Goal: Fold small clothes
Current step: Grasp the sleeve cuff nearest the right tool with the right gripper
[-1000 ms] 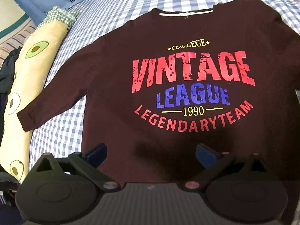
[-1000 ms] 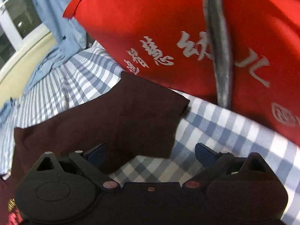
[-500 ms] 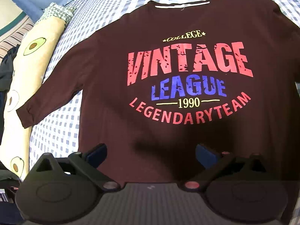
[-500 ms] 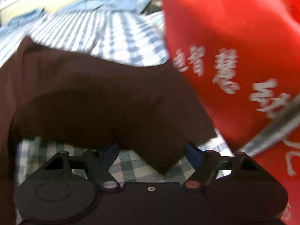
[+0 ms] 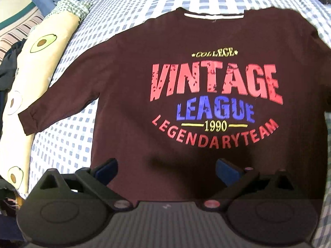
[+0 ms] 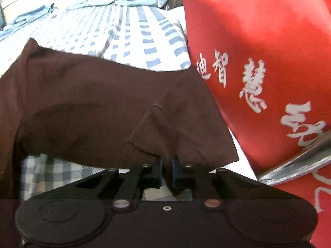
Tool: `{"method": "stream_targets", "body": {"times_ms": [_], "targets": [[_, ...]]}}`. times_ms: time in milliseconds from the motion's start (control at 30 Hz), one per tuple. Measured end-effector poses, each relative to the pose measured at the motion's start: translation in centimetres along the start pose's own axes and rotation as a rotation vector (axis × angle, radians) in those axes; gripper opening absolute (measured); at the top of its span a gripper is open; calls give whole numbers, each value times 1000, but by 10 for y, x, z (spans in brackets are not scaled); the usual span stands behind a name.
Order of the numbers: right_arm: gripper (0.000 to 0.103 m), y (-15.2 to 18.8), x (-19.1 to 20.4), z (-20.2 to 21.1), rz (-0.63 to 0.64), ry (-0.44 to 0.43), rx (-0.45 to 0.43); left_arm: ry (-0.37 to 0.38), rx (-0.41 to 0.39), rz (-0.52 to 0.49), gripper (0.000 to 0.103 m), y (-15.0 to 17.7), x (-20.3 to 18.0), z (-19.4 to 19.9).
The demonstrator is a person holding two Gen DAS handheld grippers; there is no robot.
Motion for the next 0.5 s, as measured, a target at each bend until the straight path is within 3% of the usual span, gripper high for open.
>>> {"method": "stream_targets", "body": {"times_ms": [233,500], "targets": [[6,-29,-17,57,-162,-112,-50,67,-29,-1,102,-15,7,10],[4,-74,3,143,-295,-348,-99,99,-53,-4,102,-20,24,18]]}}
Point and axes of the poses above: each gripper's, at about its wrist camera, not at the fingertips, and z roughly against the way its jaws point, x to its left, y to its underside, the point moved 4 cm from there along -z, roughly the way its jaws point, and after that the axes turned 15 degrees about y, right-handed, at the moved point
